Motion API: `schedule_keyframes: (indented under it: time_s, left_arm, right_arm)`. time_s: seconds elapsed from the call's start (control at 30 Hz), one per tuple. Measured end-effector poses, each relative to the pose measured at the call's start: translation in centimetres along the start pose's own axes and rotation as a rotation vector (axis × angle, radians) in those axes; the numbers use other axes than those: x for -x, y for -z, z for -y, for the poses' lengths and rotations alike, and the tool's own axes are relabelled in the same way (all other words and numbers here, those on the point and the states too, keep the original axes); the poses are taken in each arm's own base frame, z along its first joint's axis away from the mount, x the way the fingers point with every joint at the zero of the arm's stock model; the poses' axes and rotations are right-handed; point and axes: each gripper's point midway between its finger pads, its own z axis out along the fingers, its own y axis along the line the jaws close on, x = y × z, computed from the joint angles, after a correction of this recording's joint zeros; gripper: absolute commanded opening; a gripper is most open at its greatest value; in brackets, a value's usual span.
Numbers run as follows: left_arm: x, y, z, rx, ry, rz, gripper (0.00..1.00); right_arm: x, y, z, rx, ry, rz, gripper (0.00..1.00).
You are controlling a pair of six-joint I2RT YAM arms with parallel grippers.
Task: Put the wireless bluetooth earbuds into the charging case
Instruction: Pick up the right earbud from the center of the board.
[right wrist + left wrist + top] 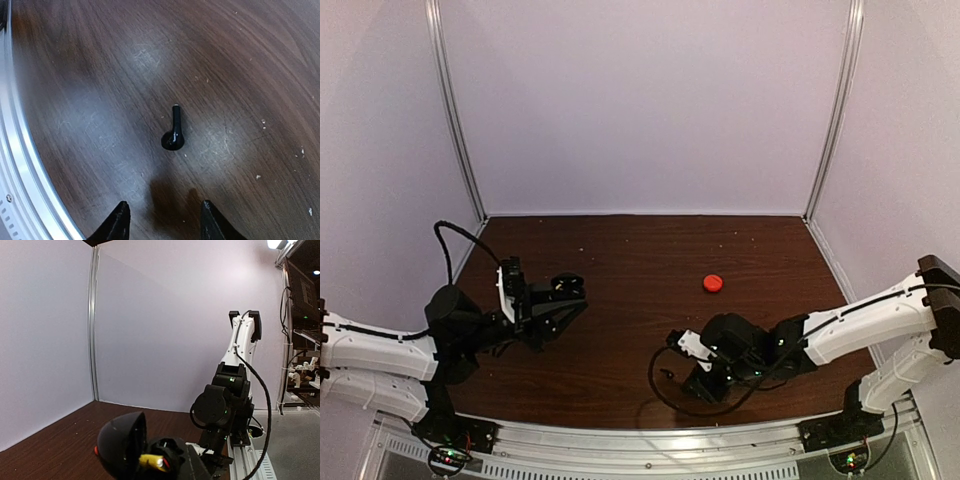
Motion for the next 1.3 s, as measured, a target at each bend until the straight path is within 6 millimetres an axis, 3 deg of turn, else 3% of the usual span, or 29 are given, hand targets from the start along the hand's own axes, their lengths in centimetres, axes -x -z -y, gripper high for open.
schedule_keyframes:
  time_s: [0.2,0.5,0.87,1.3]
  left_arm:
    - [-0.4,-0.1,-0.1,0.001,0.002,-0.010,0.15]
    - [-0.5,-0.1,-0.1,0.000,0.003,-0.011,0.15]
    - [-0.5,-0.1,0.0,0.000,0.002,-0.014,0.14]
    - [-0.4,0.0,0.0,0.000,-0.007,-0.014,0.15]
  right_arm:
    - [0.8,1.4,0.5,0.019,0.027,0.229,0.47]
    - [1.3,1.2,0.5,0.047,0.057,0.415,0.46]
    - [0.1,-1.8,0.3,0.064,0.105,0.410,0.46]
    - [1.0,-3.4,0.3,0.060,0.133,0.429,0.43]
